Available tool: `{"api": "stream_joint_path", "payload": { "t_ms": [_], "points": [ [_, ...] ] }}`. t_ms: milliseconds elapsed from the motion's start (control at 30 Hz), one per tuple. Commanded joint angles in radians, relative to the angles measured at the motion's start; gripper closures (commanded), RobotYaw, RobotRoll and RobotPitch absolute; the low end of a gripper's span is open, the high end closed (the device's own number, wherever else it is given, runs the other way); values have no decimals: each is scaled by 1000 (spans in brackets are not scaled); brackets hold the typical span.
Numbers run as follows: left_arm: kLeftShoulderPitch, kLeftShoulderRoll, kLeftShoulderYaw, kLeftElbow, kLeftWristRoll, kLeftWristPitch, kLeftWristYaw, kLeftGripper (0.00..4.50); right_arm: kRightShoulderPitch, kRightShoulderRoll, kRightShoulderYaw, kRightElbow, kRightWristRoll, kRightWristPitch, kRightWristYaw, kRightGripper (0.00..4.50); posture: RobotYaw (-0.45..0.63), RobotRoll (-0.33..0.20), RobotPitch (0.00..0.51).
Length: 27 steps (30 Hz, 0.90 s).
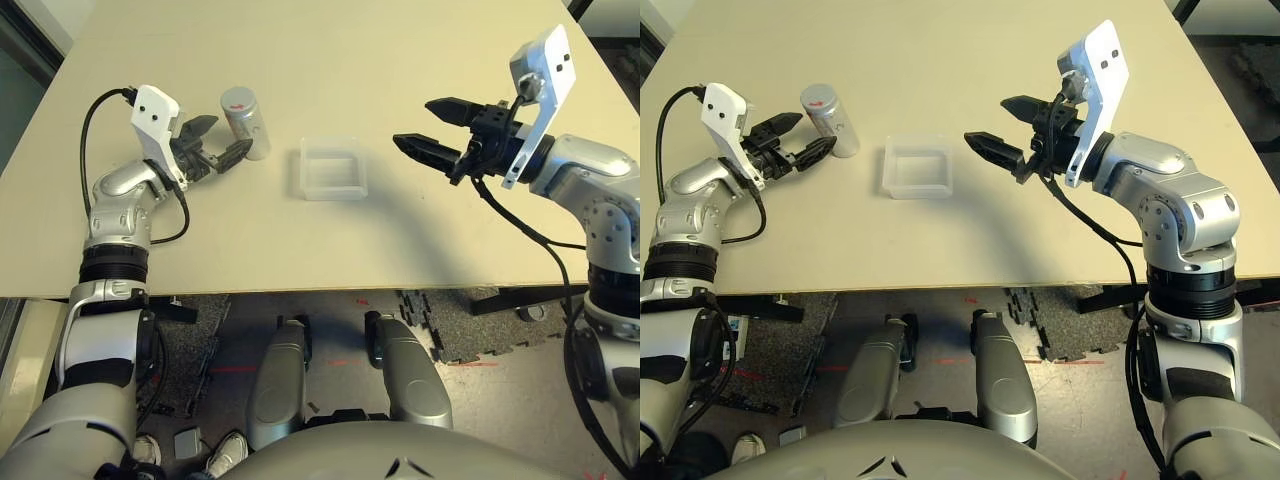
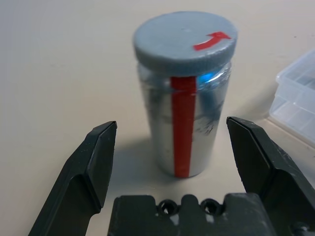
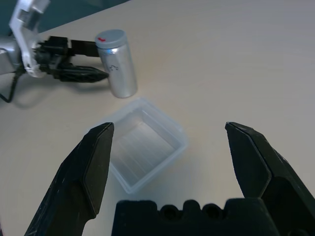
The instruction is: Pour the medicine from the bottle into the box.
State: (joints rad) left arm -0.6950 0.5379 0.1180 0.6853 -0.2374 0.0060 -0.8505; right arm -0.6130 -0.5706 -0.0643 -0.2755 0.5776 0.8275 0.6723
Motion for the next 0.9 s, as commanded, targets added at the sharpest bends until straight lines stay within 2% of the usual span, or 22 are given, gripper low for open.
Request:
{"api": "stream_joint_path", "payload": {
  "t_ms": [33,433,533,667,900],
  "points": [
    [-16,-13,-15,38,24,-22,-2,24,-12,-7,42,-5,-18,-21,23,0,-74,0,200],
    [-77,-38,-40,181,83,-127,32,24,-28,47,73,-9,-23,-24,7,0,-75,0,203],
    [-86,-45,-48,214,104,-146,36,626,-32,51,73,-9,-24,-23,4,0,-77,0,209],
    [-112,-64,-39,261,91,-145,10,2068,-35,50,69,-8,-26,-23,4,0,-78,0,208],
    [-152,-87,-47,309,92,-185,-39,2103,-34,48,65,6,-38,-36,8,0,-73,0,208]
  ]
}}
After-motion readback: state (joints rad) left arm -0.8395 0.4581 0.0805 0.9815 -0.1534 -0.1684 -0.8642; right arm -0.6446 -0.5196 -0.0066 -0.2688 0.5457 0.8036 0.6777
